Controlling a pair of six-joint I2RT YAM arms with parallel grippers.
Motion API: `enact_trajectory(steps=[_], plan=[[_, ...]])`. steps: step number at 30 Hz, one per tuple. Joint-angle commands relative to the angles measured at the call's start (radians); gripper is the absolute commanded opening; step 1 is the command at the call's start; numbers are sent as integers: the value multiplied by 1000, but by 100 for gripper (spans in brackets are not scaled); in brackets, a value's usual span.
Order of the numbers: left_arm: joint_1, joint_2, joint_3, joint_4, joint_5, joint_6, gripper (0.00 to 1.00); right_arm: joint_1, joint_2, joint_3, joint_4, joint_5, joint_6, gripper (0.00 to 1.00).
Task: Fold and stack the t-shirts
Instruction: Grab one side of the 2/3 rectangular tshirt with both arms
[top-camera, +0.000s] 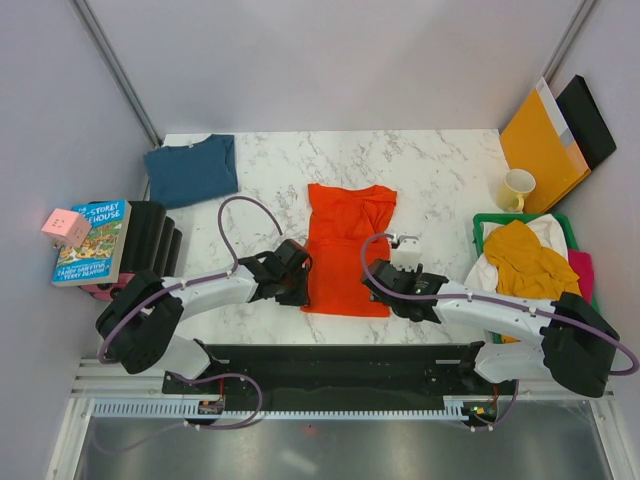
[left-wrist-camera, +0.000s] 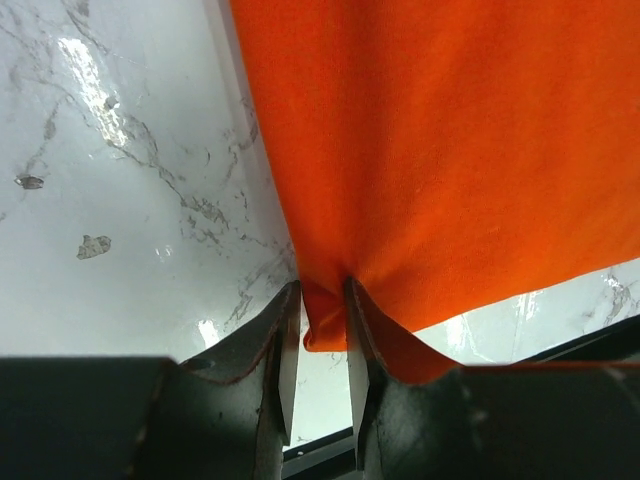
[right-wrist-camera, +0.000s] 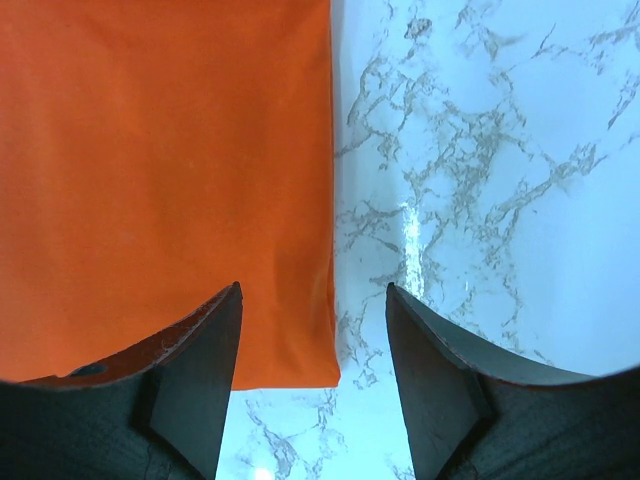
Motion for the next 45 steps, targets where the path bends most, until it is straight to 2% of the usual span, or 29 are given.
enact_trajectory(steps=[1,11,13,14,15,16,19,21,22,23,24,25,28,33,37,45], plan=[[-6,2,-29,20,29,-46,31,26,-16,-31,-22,18,82,67],[-8,9,-47,36,34,-66,26,123,40,-116,16,-26,196,65],[-8,11,-46,37,40,-69,25,129,53,-122,19,-26,210,61],[-8,12,-46,37,40,-67,23,130,57,-124,22,-26,211,58],[-8,12,-49,37,41,-69,21,132,60,-128,22,-28,219,47],[-9,9,-51,37,40,-72,18,135,61,-130,22,-28,222,42],[-11,5,-54,37,38,-75,14,141,56,-142,22,-31,236,36],[-11,2,-57,37,37,-75,12,140,51,-153,24,-28,246,25],[-12,2,-58,36,37,-77,8,140,48,-156,24,-29,256,20],[-12,0,-61,37,37,-77,6,141,48,-159,21,-32,259,7],[-12,-6,-64,37,35,-78,5,143,48,-159,18,-32,260,0],[-12,-9,-64,36,34,-80,2,144,45,-159,14,-31,268,0],[-15,-43,-71,37,23,-83,2,169,31,-144,-8,-3,268,0],[-34,-150,-57,14,1,-75,2,235,16,-24,-127,104,265,0],[-40,-213,3,-58,-48,-60,2,236,5,47,-174,201,236,0],[-38,-242,138,-122,-118,-35,2,216,-18,185,-213,290,118,0]])
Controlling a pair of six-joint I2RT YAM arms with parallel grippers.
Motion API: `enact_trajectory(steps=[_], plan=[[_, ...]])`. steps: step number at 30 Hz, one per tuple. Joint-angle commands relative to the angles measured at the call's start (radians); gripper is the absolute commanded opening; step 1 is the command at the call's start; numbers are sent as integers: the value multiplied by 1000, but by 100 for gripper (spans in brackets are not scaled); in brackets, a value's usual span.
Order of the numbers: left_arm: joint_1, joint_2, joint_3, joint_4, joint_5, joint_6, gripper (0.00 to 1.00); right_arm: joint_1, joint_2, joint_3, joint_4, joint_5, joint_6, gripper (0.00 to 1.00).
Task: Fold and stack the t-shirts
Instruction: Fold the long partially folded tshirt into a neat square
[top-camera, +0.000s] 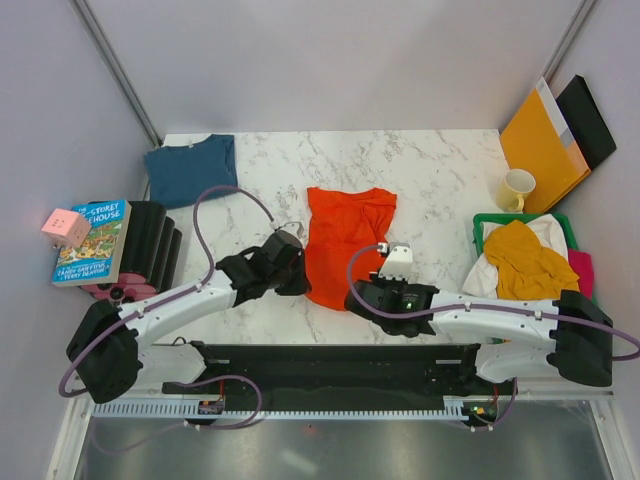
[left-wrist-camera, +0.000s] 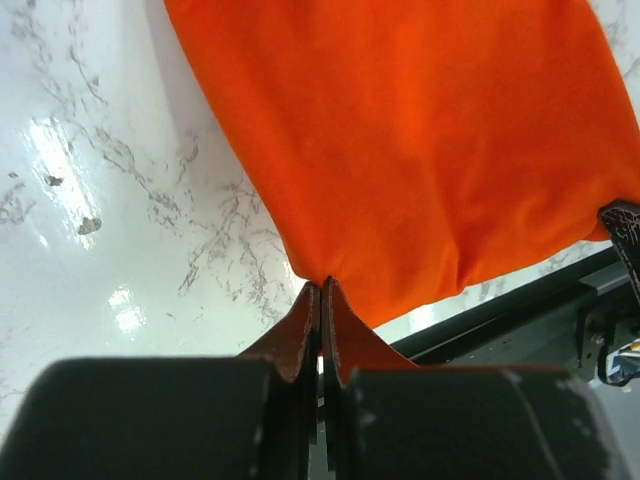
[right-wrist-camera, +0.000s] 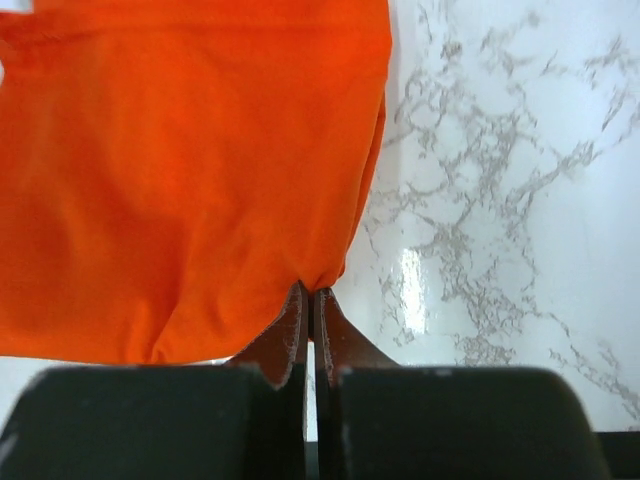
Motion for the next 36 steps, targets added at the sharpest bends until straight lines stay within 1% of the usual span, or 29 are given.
enact_trajectory(steps=[1,4,6,7,8,9,10,11,14,16,17,18,21,22,24,25,33,36], plan=[[-3,-23,117,-43,-85,23,2,-27,-25,119,-38,114,-99,0],[0,5,189,-55,-123,41,2,-96,-14,163,5,119,-189,0],[8,45,227,-59,-145,63,2,-175,-4,177,48,96,-253,0],[14,60,267,-61,-151,66,2,-204,1,191,97,84,-319,0],[23,74,287,-63,-155,76,2,-233,15,199,123,73,-350,0],[43,103,305,-61,-158,83,2,-291,27,209,146,51,-378,0],[56,117,344,-61,-160,87,2,-316,41,235,186,45,-433,0],[69,130,362,-61,-158,99,2,-342,56,252,204,34,-454,0],[128,204,442,-58,-154,127,2,-452,162,318,269,-7,-529,0],[175,264,503,-55,-151,138,2,-486,211,369,313,-33,-557,0],[192,281,525,-52,-143,144,2,-514,263,386,322,-42,-577,0],[218,299,543,-43,-143,148,2,-528,291,407,332,-55,-582,0],[253,394,644,-26,-135,181,2,-566,389,488,358,-87,-603,0],[261,417,704,-30,-129,188,2,-572,412,531,367,-93,-608,0],[280,488,756,-32,-109,195,2,-592,473,573,370,-102,-622,0],[286,506,804,-35,-109,196,2,-600,492,614,379,-110,-628,0],[329,721,1032,-58,-56,208,2,-687,697,847,385,-154,-643,0],[346,797,1114,-72,-33,218,2,-707,763,898,385,-165,-651,0]])
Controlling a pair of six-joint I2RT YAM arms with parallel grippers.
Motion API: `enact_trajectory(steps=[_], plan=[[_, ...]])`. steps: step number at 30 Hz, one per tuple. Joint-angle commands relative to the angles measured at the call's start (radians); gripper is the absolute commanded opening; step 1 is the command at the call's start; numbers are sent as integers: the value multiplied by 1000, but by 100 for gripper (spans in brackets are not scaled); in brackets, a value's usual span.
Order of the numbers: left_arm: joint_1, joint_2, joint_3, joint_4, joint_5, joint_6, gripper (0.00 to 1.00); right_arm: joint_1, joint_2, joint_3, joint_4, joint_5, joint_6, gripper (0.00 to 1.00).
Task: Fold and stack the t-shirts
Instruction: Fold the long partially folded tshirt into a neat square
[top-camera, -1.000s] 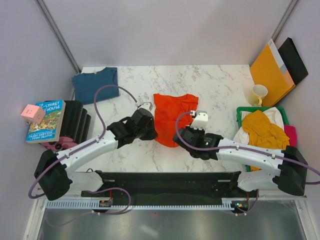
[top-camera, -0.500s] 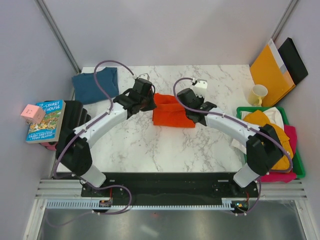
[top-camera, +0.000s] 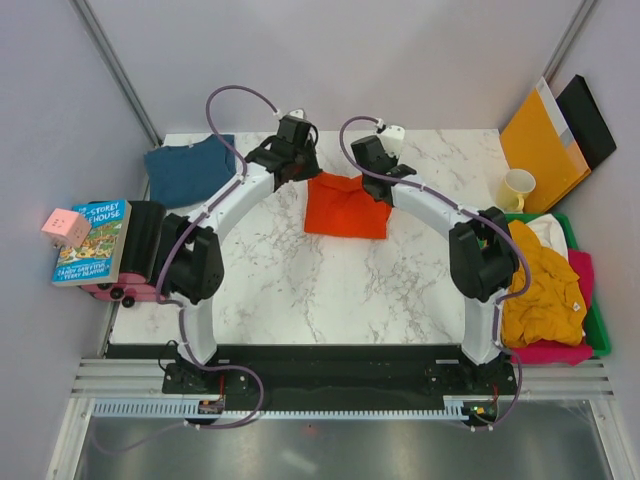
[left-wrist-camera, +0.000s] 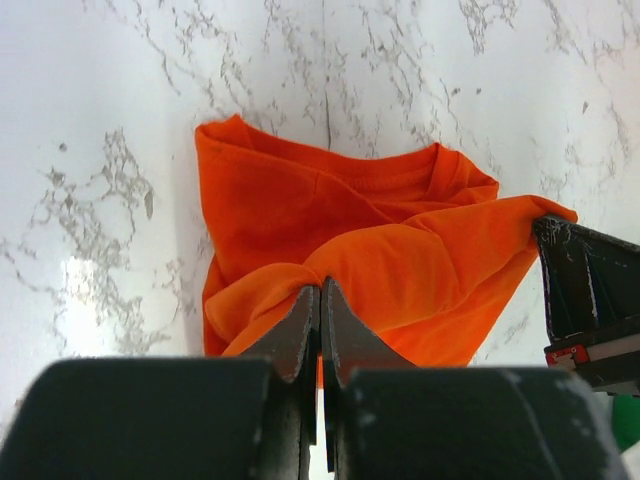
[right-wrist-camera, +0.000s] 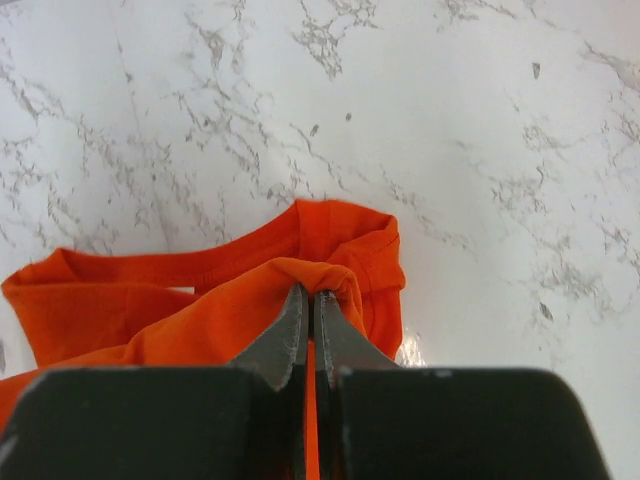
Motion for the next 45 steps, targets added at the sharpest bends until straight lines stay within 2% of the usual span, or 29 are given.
enact_trajectory(steps=[1,6,14,15,16,17,18,20,21,24,26,28,29,30,31,32,33,38,42,45], plan=[[26,101,140,-7,46,53,2,-28,78,122,33,-25,-21,0],[62,213,281,-28,86,48,2,-55,176,191,30,-59,-7,0],[124,331,340,-30,105,16,2,-93,307,278,36,-154,-10,1],[131,340,355,-28,105,14,2,-96,316,304,47,-169,-28,18],[137,348,366,-28,105,11,2,-98,325,312,50,-169,-36,25],[144,354,375,-28,105,10,14,-101,322,314,62,-174,-44,31],[147,354,389,-30,102,11,20,-101,316,309,82,-174,-47,41],[154,348,401,-27,74,19,33,-99,273,285,114,-177,-58,49],[155,336,406,-28,68,19,35,-98,250,248,154,-180,-58,60],[152,293,382,-30,76,11,40,-84,173,205,154,-165,-79,73],[148,267,328,-30,83,-5,40,-68,104,164,154,-171,-76,76],[135,227,287,-21,105,-18,40,-42,46,76,171,-198,-68,72],[120,218,247,-18,131,-18,37,-36,34,50,173,-214,-47,68],[111,212,224,-3,143,-24,34,-30,31,9,179,-232,-39,53],[103,207,201,10,178,-33,30,-18,38,-10,180,-244,-33,45],[86,208,162,18,190,-39,22,-13,47,-24,179,-246,-19,29],[77,213,150,24,201,-51,18,-12,58,-37,171,-251,-10,24],[22,262,89,39,238,-39,11,-12,170,-30,154,-294,1,14],[8,299,59,36,272,-44,10,-10,225,-39,110,-300,40,13],[-1,290,12,28,269,-47,10,-12,199,-102,99,-323,70,13]])
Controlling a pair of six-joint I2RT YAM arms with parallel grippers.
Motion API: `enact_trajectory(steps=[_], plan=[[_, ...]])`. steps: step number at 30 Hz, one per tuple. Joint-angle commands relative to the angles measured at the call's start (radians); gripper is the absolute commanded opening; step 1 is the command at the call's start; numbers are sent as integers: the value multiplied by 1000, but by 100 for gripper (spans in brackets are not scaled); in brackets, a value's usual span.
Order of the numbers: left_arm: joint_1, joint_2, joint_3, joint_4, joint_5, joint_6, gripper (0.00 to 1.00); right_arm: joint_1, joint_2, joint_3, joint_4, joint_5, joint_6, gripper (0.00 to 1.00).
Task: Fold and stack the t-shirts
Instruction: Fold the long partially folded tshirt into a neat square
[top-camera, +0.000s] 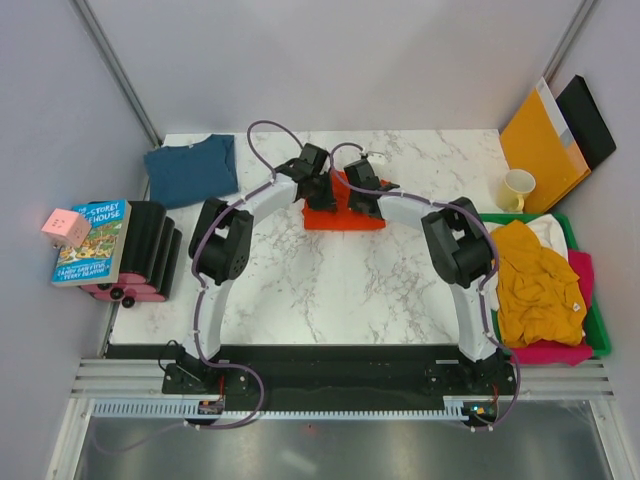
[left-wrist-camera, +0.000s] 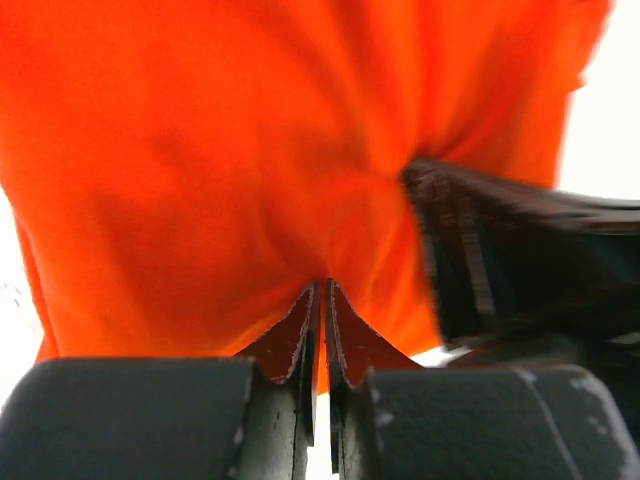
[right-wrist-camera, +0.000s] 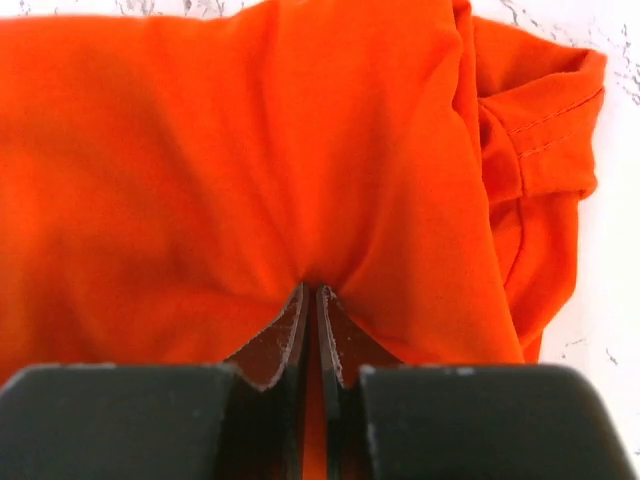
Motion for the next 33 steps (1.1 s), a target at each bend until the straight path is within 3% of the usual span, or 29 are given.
enact_trajectory(steps=[1,11,16,21,27,33], plan=[[2,-1,-60,13,25,-26,10,1,-31,-88,-68,-49,66,13],[-47,-165,-388,32,-14,-43,8,68,-225,-402,-77,-28,135,14],[-67,-240,-478,56,-33,-54,8,101,-266,-444,-75,-5,132,15],[-79,-294,-486,61,-53,-49,8,102,-266,-377,-91,37,89,18],[-93,-364,-511,61,-83,-40,9,99,-265,-260,-144,93,56,39],[-93,-513,-564,115,-129,-2,24,101,-406,-223,-126,188,-12,70]])
